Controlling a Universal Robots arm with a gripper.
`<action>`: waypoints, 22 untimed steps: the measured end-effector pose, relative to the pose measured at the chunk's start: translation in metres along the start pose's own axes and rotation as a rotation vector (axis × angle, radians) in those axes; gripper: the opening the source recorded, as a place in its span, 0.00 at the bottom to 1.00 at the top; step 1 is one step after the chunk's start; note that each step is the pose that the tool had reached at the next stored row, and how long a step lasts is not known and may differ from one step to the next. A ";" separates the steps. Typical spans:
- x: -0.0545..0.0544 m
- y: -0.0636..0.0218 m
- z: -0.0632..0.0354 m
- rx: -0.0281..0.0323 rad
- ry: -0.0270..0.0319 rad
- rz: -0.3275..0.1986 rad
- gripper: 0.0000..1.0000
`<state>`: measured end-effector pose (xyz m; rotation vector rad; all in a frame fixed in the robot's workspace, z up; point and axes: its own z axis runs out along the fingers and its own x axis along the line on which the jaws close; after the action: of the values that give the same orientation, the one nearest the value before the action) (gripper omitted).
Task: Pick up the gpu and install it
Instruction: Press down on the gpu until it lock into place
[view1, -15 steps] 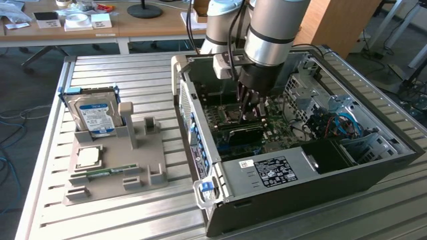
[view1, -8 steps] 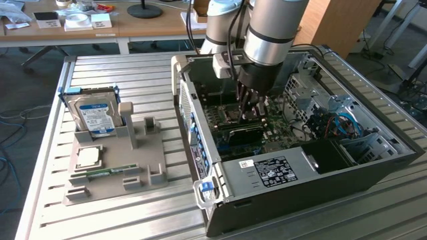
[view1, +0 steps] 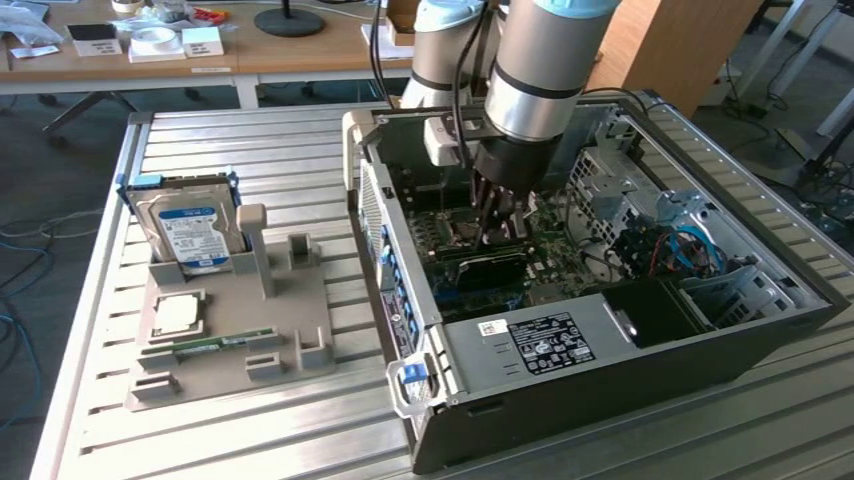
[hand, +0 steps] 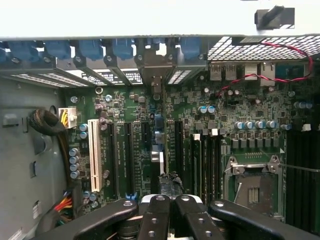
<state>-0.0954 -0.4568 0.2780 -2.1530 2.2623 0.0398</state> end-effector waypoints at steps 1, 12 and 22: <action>0.000 0.0000 0.0000 -0.0002 0.0003 0.000 0.11; -0.001 0.0000 0.0067 0.0001 -0.0003 0.000 0.11; -0.002 0.0000 0.0109 0.0001 -0.0004 0.000 0.11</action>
<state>-0.0954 -0.4545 0.2671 -2.1528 2.2620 0.0400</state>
